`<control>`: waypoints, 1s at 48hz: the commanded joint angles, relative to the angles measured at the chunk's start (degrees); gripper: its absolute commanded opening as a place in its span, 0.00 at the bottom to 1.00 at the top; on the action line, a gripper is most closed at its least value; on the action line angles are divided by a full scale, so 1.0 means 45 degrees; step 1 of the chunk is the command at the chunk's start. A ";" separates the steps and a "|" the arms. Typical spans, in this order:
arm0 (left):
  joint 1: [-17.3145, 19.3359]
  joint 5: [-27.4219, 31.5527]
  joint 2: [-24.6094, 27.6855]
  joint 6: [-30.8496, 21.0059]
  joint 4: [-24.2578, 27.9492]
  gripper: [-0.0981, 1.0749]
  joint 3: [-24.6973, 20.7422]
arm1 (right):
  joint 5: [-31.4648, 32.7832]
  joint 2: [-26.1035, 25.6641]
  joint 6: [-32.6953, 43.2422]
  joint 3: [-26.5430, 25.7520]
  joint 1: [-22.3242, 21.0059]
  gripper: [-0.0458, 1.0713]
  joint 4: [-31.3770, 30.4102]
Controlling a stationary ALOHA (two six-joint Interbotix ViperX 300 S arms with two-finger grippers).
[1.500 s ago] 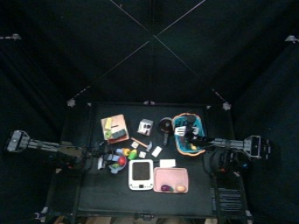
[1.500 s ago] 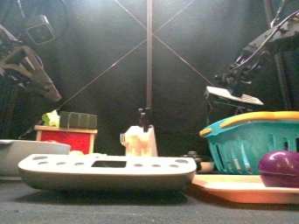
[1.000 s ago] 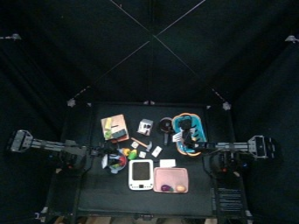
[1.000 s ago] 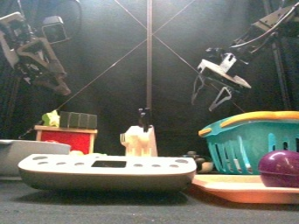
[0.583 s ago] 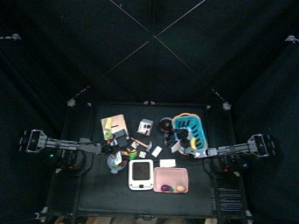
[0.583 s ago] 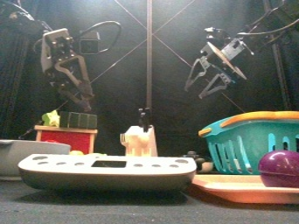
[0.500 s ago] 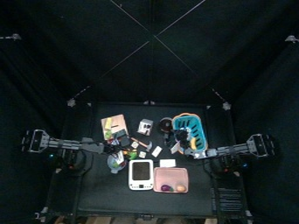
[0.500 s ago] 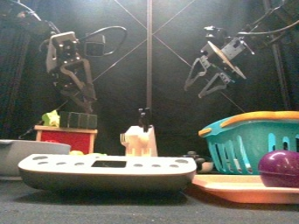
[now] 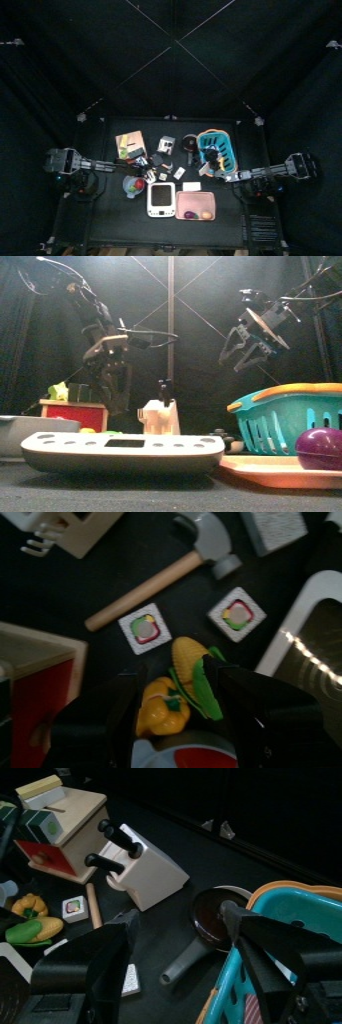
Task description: Grab white sushi piece from above stove
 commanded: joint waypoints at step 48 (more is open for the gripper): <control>0.1465 -0.2539 0.1387 -0.1699 0.0762 0.94 0.0313 | 0.0059 -0.0195 0.0059 -0.0059 -0.0059 0.92 0.0176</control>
